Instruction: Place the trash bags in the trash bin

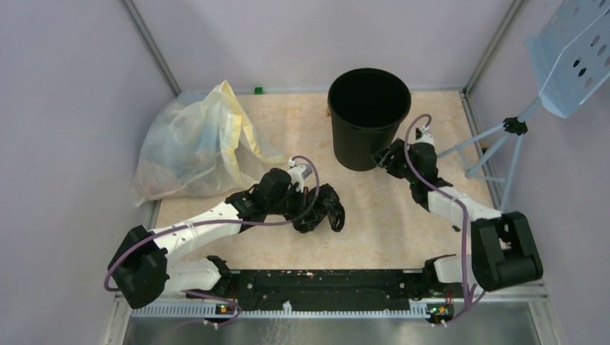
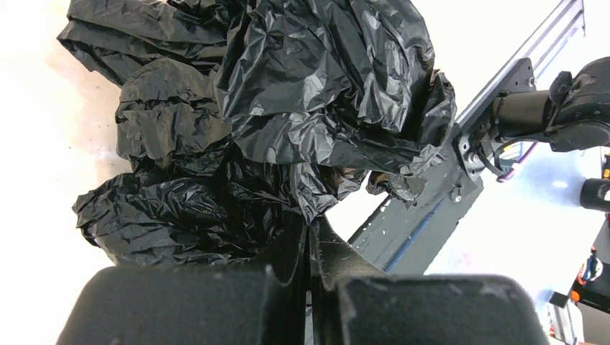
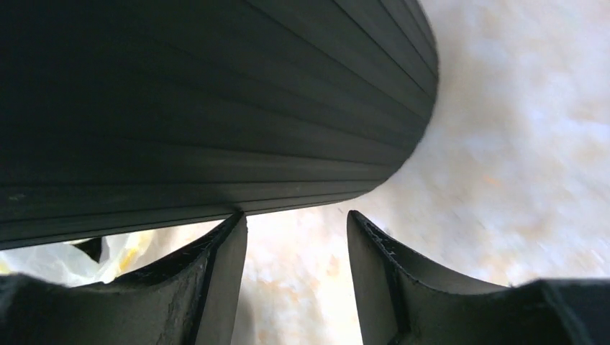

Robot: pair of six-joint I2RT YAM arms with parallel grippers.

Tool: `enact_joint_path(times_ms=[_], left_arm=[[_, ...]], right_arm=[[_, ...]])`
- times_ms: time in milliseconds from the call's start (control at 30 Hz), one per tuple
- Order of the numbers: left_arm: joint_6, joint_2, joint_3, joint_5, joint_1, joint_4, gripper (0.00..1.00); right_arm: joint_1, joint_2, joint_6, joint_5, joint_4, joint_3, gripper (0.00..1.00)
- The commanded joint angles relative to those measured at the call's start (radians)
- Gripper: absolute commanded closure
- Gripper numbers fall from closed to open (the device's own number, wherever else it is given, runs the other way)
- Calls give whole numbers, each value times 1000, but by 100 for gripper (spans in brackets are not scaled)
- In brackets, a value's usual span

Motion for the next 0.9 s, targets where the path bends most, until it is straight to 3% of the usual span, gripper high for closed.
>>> enact_joint_path(times_ms=[0,100,233,333,533,733,867], left_arm=[[39,23,-5,-46,-2,60,100],[23,54,1,-43,-3,93,100],[11,83,2,-44,-4,123,100],[11,95,-2,-51,-5,132,100],[8,128,-16,-25,-6,164,100],[-37,130,-61,-32,-8,239,100],[-75,125,-79,0,-9,285,100]], right_arm=[[29,199,-93,-141,156,206,48],[31,326,-146,-238,55,352,47],[31,337,-145,-317,81,323,45],[31,245,-169,-353,75,235,42],[61,11,-268,-582,-43,50,41],[155,-346,-301,-599,-223,-107,40],[205,-487,-255,-609,-261,-183,39]])
